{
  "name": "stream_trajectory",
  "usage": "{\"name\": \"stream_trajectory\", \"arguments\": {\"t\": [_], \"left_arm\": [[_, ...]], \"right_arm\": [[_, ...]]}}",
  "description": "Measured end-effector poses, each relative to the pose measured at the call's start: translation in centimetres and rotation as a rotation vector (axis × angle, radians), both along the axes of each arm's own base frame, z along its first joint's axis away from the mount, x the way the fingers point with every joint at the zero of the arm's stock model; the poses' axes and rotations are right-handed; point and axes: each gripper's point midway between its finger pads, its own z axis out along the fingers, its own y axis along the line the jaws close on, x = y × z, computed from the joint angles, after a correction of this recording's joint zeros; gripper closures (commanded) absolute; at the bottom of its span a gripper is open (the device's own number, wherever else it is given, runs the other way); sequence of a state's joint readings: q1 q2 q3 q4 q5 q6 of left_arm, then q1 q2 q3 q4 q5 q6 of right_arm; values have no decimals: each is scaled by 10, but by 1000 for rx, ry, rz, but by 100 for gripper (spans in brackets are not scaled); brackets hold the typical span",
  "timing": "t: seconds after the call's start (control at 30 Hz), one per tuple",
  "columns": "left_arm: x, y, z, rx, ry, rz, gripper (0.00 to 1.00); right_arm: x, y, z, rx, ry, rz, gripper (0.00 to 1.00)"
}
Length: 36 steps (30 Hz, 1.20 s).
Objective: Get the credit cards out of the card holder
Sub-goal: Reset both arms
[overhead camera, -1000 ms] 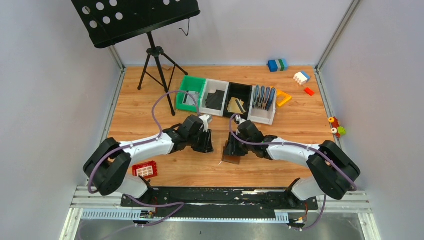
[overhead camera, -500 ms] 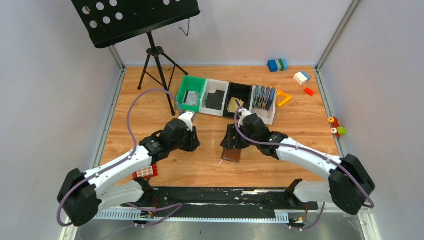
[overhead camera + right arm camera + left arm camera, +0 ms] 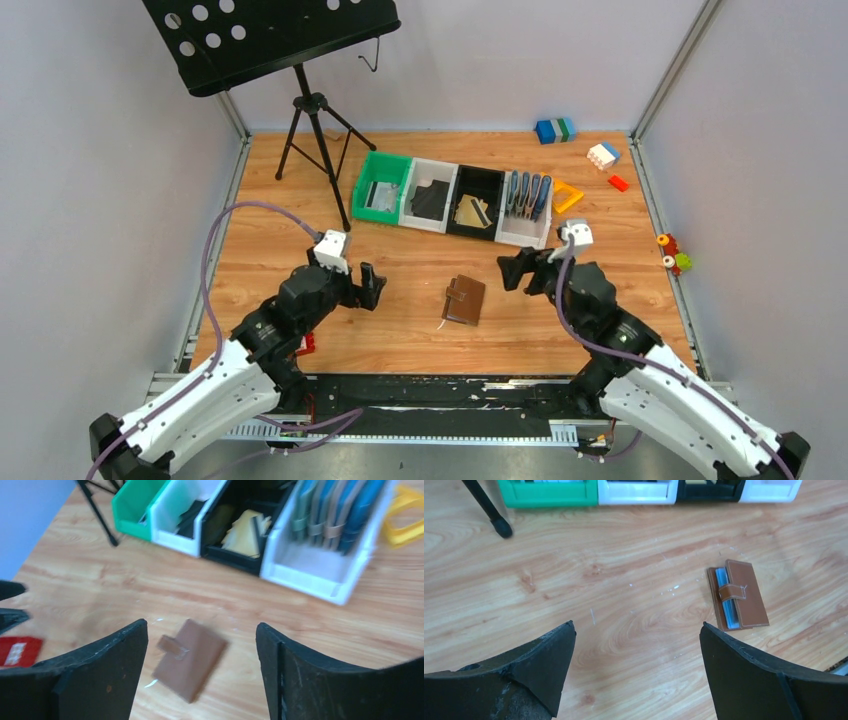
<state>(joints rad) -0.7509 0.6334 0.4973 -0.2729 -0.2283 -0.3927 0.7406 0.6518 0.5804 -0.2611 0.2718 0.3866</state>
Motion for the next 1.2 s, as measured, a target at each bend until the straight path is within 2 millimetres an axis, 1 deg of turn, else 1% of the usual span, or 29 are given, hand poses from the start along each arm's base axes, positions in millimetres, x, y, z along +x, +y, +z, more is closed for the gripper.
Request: {"name": "stream_trajectory", "arguments": {"t": [0.03,0.1,0.17,0.23,0.3,0.4,0.43,0.5,0.57,0.67,0.7,0.77,0.8,0.87,0.93,0.97,1.0,1.1,1.13,1.2], "left_arm": [[-1,3,2,-8,-28,1,0],[-1,8,5,-17,-75,6,0],[-1,14,6,-17,-108,24,0],[2,20,6,-6,-137,52,0],[9,31,0,25,-177,103,0],[14,45,-20,93,-193,165,0],[15,52,-30,126,-191,186,0],[16,57,-38,158,-198,201,0],[19,59,-39,169,-221,212,0],[27,65,-30,167,-268,261,0],[30,68,-26,170,-284,283,0],[39,76,-19,184,-320,329,0],[43,81,-17,199,-331,353,0],[54,98,-15,241,-343,420,0],[64,119,-20,282,-327,493,0],[67,129,-22,294,-317,524,0],[71,138,-25,306,-306,551,0],[80,162,-24,288,-327,619,0],[82,171,-26,283,-329,643,0],[88,185,-34,284,-316,671,1]], "right_arm": [[-1,-13,1,-7,-48,-40,7],[-1,-31,-2,-20,-92,-102,3],[-2,-50,-3,-35,-133,-170,3],[-1,-64,-1,-51,-167,-224,3],[0,-77,1,-67,-196,-280,4],[2,-89,-2,-97,-230,-333,5],[3,-92,-6,-114,-236,-345,5],[6,-96,-15,-154,-245,-365,3],[9,-99,-22,-196,-263,-377,2],[17,-105,-27,-276,-300,-405,5],[21,-110,-29,-299,-308,-422,5],[29,-127,-35,-330,-309,-479,6],[34,-139,-37,-339,-307,-518,2],[41,-164,-44,-358,-291,-592,0],[47,-183,-49,-368,-268,-634,0],[51,-188,-52,-369,-259,-643,0],[56,-195,-59,-377,-236,-654,0],[67,-201,-84,-415,-150,-647,0],[70,-201,-94,-428,-121,-638,0],[75,-201,-108,-442,-92,-631,0]]}}
